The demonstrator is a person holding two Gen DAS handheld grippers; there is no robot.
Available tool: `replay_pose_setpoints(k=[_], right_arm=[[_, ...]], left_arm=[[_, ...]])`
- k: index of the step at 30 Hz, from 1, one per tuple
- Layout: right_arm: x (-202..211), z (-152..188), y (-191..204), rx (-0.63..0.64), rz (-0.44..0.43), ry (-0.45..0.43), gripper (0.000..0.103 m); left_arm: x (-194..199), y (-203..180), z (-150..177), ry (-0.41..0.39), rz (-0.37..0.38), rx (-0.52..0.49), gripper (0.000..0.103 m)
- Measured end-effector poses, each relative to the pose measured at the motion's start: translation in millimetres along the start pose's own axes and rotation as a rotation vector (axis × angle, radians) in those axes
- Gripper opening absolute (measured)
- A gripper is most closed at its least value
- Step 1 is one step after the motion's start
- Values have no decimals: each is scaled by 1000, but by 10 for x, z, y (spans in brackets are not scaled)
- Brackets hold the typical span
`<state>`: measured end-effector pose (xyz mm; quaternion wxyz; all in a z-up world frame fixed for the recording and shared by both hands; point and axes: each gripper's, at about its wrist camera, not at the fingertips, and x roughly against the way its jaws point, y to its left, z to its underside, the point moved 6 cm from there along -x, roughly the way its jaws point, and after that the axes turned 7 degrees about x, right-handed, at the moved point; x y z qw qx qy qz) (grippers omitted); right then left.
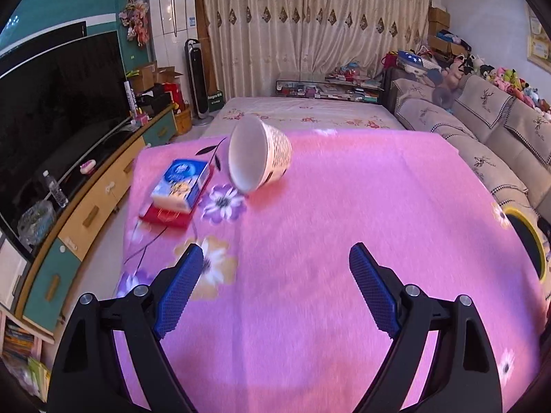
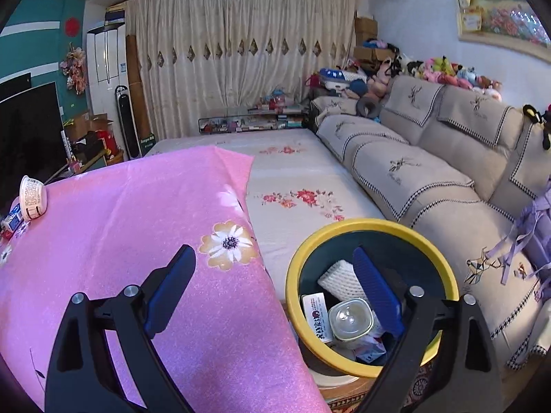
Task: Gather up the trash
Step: 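Reach the left tool to the white paper cup and grasp its rim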
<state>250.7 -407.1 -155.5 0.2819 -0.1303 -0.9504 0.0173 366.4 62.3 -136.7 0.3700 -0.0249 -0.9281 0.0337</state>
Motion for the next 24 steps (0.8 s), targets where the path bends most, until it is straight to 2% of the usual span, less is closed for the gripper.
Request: replay_pose_setpoints(k=[3,7,9,15,18,20,24], right_arm=[[13,2,-3,7,9,-6,88],[13,4,-25,-3,14,-4,88],[12,1,-45,-13,9,-4,88],[9,-9,-50,-14,13,-2,88],[5,-9,-52,-15,13,0,88],[4,-5,-54,-17,14,1,88],[-2,-4,-54,-18,16,2,88]], left_arm=[[-288,-14,-243,18,15,25,83],[-670,-6,-536,-1,-49,14,74],[-844,18,-615,14,-56,31,73],[-1236,6,-738,49,-55,30,59],[-1362,-13,-764,55,-47,34,48],[-1444,-33,-785,65,-41,40,34],[-1518,-136,-808,59,-54,8,16]])
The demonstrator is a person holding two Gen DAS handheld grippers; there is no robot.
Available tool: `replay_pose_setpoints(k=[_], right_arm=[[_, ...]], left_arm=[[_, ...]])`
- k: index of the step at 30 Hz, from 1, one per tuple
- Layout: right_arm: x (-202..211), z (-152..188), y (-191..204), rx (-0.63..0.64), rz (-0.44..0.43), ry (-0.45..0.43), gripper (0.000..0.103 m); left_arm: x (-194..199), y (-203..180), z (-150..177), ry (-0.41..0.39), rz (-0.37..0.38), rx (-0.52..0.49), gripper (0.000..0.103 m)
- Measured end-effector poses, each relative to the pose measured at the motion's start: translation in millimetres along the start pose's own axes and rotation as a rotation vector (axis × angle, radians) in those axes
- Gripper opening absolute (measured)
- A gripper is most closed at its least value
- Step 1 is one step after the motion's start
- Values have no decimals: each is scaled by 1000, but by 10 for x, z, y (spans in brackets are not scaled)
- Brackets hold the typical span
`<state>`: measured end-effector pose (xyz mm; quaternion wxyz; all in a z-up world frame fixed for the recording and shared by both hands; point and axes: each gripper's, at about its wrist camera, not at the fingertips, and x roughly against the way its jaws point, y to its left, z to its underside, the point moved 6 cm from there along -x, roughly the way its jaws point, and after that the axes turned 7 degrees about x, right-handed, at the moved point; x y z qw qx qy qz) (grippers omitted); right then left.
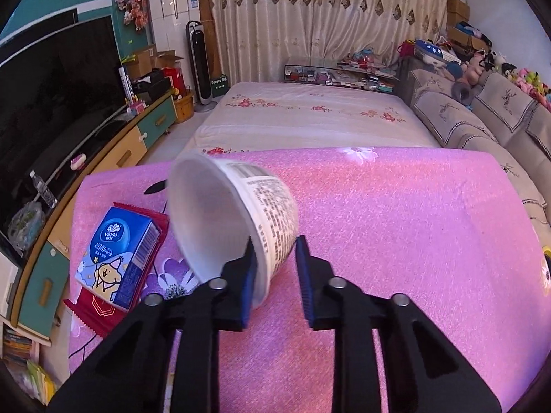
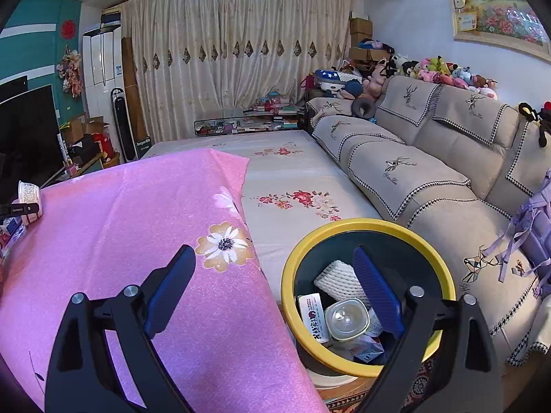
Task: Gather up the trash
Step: 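Reach the left tool to the white paper cup and grasp its rim, then carry the paper cup over the bin and open the left tool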
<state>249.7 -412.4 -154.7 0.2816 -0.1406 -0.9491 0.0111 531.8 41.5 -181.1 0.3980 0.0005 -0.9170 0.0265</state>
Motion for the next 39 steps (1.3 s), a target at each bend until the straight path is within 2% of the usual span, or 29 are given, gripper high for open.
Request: replay_pose_setpoints(k=[1,2,9,15,17,20,29,36,39], right_arm=[[1,2,9,2,1,0,88],[-1,1,9,3,2,1,88],[40,-8,-17,-10,11,-16,88],[180,-23,-81,-28,5,-76,88],[243,29,-125,-26,4,-70,88],[371,141,-253,-54,-11,-62,88],[876,400,-1074,-84,113,-64,88],[1102,583,-1706,-150,176,-72,88],[1118,683,-1894,-175,188,-67,88]], left_arm=[[0,-37,-1,-8,-5,-12,8],[13,-73,-1,-16,-7,-20,6],[314,-424,56,-82,-25,-98,6],[870,-991,238,-112,64,-180,6],[1015,-1226,335,-109,99,-213,6],[1238,-1689,485,-108,163,-287,6],[1780,-3297,1016,-74,397,-465,6],[1952,-4534,1488,-22,497,-582,6],[1971,-4981,1662,2,515,-614,6]])
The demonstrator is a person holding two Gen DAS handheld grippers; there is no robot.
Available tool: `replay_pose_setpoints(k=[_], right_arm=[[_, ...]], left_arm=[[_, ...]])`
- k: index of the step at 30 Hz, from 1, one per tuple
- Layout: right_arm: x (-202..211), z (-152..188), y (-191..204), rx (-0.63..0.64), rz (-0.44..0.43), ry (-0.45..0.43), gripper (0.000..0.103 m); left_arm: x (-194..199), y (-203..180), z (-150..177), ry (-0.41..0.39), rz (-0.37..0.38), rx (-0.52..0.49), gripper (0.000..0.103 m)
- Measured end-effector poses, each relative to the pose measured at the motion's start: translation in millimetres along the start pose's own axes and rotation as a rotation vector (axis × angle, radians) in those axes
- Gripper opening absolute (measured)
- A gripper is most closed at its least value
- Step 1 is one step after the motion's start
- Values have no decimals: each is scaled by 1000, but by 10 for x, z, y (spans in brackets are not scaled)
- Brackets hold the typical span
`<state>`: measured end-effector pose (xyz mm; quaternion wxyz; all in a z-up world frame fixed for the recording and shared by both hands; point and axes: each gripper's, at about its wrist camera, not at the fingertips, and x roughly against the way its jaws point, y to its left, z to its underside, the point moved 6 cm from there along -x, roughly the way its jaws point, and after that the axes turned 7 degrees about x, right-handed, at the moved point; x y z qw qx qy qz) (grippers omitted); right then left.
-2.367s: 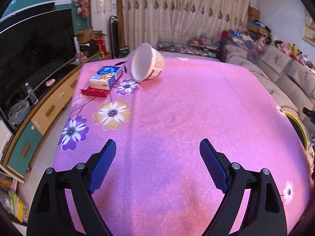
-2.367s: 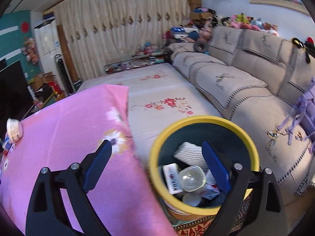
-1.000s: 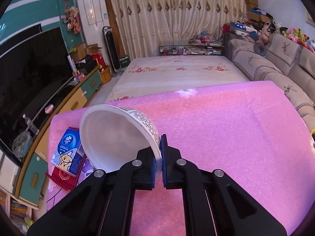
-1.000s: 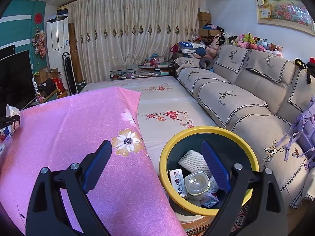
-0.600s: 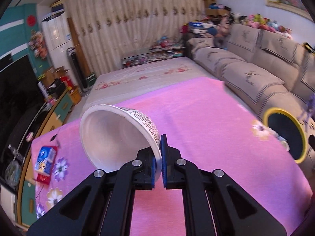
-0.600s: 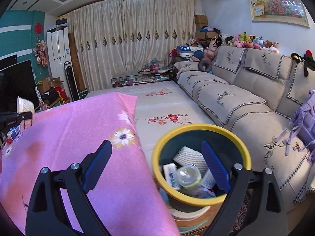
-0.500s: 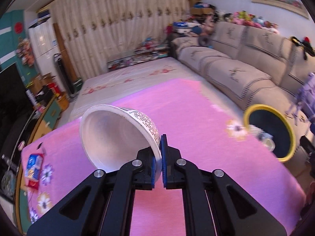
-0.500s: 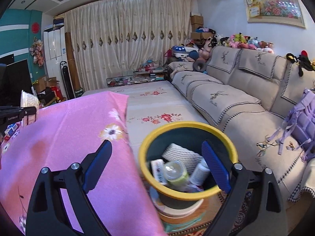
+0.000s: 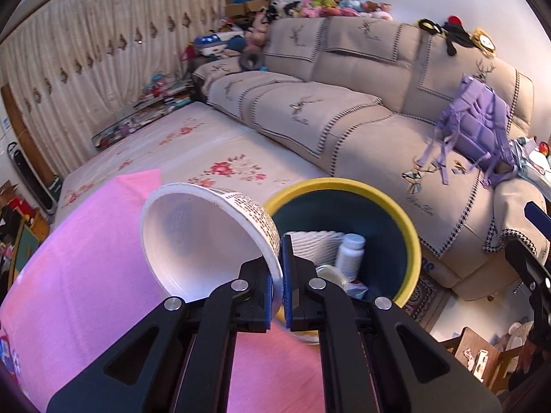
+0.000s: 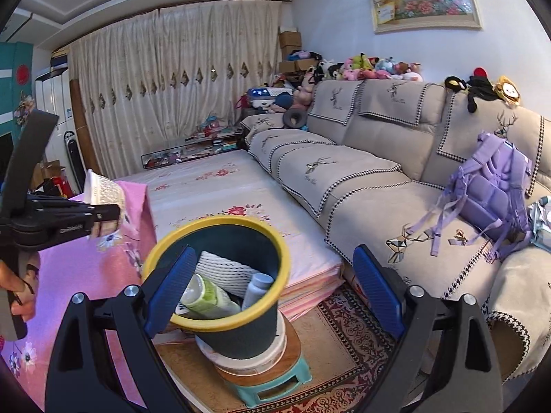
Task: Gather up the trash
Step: 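Carry the paper cup over the bin and open the left tool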
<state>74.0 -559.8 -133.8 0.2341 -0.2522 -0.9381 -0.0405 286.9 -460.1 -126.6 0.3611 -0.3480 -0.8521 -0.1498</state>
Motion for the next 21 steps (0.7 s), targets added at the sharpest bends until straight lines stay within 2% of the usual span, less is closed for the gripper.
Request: replay_pose_setpoints(k=[5,12,13,14,15,16,17,19,21], right_arm=[[-63,115,-283,-50,7,22,88],[-94,227,-517,-96,19,41,88],[-95,231,-534,-98,19,42,88],[-94,239,-548,-101,19,44,88],[-93,245,-556,-102,17,47,88],[-97,247,-565,-104,15,48,88],[-92,254,-557,-103,10,50,88],[-80,255,-548,-100,2,52,88],[-50,257,-486,-95,-9,52,88]], left_arm=[[-400,-496,-95,58,36,-39,6],[-948,-837,-75,135,38,-57,8],[-997,-858,-62,139,27,-60,15],[-1039,-868,-51,143,19,-60,32],[-1063,-857,-37,153,14,-53,41],[-1059,-840,-19,155,10,-44,60],[-1045,-824,-10,150,6,-41,65],[-967,-790,23,142,-4,-47,66],[-795,-698,68,129,-11,-33,80]])
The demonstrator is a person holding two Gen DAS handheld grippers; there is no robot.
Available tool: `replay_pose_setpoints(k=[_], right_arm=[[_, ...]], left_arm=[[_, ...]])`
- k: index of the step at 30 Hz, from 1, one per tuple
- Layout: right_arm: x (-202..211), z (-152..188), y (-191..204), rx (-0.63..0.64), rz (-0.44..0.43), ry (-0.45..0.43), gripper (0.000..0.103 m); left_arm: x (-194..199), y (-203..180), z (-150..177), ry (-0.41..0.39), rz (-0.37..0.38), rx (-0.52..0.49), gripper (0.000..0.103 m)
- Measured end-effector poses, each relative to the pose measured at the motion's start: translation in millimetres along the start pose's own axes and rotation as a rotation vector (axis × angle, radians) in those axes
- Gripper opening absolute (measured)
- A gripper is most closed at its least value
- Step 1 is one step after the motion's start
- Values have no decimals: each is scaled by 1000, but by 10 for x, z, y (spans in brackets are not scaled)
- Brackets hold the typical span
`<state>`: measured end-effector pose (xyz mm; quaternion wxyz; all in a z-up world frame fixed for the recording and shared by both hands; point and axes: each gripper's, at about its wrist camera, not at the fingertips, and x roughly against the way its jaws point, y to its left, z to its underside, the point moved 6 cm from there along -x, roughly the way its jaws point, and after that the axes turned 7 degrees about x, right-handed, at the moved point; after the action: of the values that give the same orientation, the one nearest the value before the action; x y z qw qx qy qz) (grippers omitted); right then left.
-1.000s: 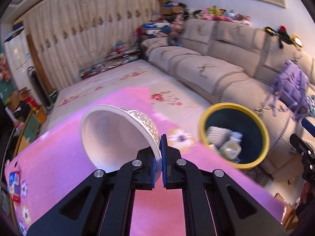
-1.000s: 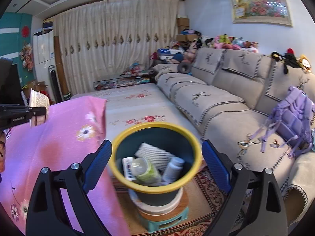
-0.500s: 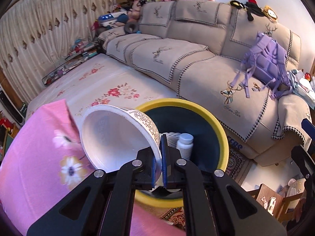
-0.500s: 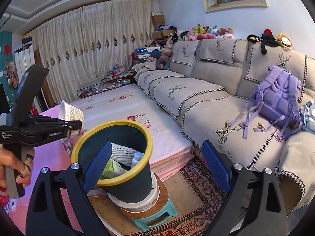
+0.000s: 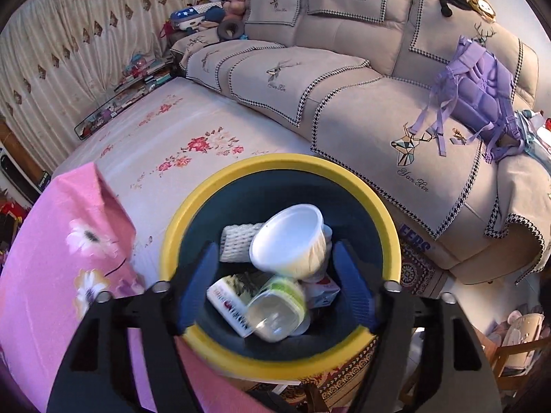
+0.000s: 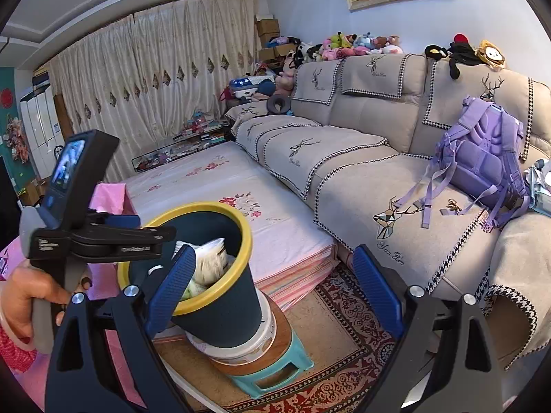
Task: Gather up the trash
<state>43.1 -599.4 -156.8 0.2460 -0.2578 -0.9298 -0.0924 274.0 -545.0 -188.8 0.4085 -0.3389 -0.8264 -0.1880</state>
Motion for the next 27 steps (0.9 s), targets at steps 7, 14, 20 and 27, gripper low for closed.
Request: replay_pose_setpoints(k=[7,14,20,27], right_arm=[[192,14,367,39,-93,-4,88],[549,-22,1091,157,-219,-37,88],[900,1,1514,239,-283,-67,88],[1282,-27,1595,271,-282,-115,92]], left_arm=[[1195,690,532,-153,-87,154,98],[2511,1531,1575,-321,-292,357,98],[3298,1979,2427,-364,-370,503,98],[3907,2141,3116,-434,-445,613,98]])
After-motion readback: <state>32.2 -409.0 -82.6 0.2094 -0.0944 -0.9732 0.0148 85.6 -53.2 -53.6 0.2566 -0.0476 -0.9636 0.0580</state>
